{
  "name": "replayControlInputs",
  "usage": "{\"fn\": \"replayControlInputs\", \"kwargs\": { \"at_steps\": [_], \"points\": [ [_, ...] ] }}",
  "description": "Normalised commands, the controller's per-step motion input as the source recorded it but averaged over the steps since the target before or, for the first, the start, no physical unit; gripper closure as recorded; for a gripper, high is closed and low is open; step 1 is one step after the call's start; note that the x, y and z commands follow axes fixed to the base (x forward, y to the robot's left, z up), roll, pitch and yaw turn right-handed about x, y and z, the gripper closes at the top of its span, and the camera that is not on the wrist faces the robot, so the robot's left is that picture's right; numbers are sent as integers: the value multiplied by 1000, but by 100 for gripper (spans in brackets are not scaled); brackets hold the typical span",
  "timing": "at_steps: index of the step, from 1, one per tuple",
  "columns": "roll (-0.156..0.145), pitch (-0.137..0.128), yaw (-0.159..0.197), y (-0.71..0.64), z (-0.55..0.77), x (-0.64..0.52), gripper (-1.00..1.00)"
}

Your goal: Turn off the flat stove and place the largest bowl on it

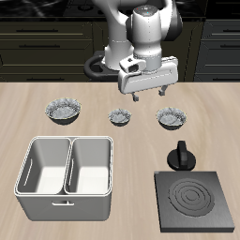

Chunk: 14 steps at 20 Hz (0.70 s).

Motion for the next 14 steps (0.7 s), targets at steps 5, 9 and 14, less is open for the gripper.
{"fn": "replayControlInputs", "kwargs": {
  "at_steps": [5, 9, 14],
  "points": [
    [-1, 0, -3, -222, -47, -121, -100],
    [4, -19, 44, -279, -81, -187, -100],
    [-51, -34, -8, -403, 80, -113, -100]
  ]
}}
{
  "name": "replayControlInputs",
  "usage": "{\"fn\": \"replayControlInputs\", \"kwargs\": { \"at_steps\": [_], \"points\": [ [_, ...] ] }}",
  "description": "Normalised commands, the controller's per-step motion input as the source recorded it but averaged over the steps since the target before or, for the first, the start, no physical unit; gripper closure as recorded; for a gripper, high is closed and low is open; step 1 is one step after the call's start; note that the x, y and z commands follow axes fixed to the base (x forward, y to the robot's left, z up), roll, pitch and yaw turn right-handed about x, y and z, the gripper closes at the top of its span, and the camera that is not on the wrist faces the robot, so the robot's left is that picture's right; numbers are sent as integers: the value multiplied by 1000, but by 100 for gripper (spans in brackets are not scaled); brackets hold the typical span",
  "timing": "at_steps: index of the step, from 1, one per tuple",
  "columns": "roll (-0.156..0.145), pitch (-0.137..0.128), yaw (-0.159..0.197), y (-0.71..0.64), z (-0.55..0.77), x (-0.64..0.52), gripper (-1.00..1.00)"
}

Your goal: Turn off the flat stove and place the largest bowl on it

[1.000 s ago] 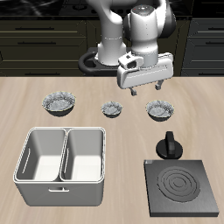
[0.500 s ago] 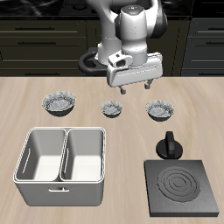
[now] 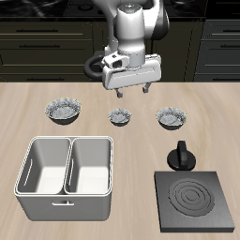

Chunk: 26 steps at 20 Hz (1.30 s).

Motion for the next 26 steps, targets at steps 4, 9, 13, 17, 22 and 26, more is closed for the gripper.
{"fn": "replayControlInputs", "kwargs": {
  "at_steps": [4, 9, 13, 17, 22, 26],
  "points": [
    [-22, -12, -9, -258, 35, -85, -100],
    [9, -24, -17, -411, 46, -283, -100],
    [-4, -17, -27, -323, 38, -155, -100],
    [-7, -10, -23, -304, 17, -94, -100],
    [8, -33, -21, -252, 110, -52, -100],
    [15, 14, -8, -385, -75, 80, -100]
  ]
}}
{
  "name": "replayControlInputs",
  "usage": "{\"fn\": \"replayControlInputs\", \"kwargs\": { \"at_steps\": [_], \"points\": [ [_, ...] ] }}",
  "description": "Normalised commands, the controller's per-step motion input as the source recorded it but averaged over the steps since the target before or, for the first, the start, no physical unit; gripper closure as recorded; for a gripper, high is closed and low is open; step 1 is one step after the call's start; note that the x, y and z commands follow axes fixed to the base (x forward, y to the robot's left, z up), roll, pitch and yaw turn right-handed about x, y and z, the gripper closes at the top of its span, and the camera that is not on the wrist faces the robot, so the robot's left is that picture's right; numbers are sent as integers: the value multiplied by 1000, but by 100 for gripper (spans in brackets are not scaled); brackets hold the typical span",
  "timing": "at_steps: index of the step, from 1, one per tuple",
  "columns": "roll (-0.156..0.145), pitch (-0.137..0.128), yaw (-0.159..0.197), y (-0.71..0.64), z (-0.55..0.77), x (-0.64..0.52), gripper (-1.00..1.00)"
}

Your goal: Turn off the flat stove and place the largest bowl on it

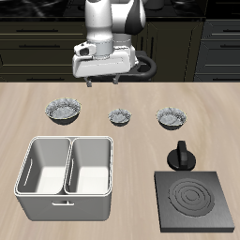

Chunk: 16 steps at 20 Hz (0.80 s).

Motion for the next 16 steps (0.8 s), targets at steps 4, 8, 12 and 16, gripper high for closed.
{"fn": "replayControlInputs", "kwargs": {
  "at_steps": [4, 8, 12, 16],
  "points": [
    [17, 9, 16, -269, -103, 113, -100],
    [60, 18, -47, -183, -76, 59, -100],
    [-4, 0, -30, -202, -61, -4, -100],
    [-21, 4, -17, -282, -95, -114, -100]
  ]
}}
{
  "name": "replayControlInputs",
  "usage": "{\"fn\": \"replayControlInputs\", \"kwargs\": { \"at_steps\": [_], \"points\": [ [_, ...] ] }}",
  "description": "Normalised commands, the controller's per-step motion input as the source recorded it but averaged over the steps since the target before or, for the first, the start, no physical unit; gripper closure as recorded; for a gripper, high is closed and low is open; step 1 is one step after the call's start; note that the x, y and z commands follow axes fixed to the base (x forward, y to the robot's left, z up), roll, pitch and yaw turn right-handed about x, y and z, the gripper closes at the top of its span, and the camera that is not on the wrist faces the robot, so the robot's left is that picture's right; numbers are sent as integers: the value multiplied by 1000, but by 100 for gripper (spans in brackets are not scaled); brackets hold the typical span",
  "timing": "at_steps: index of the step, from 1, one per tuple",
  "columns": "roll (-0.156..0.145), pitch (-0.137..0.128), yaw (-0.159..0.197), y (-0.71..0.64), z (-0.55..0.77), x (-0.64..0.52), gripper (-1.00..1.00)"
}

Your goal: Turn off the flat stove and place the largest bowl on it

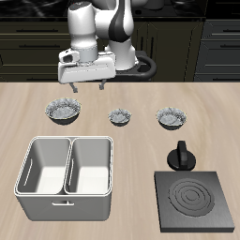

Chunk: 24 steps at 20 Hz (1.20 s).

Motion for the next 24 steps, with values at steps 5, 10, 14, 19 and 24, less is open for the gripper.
{"fn": "replayControlInputs", "kwargs": {
  "at_steps": [5, 10, 14, 19, 24],
  "points": [
    [-8, -13, 1, -304, -90, -201, -100],
    [0, -22, -11, -273, 23, -145, -100],
    [-53, 13, -11, -428, -109, -32, -100],
    [-46, 2, -11, -328, -83, -8, -100],
    [-3, 10, -4, -63, -124, 4, -100]
  ]
}}
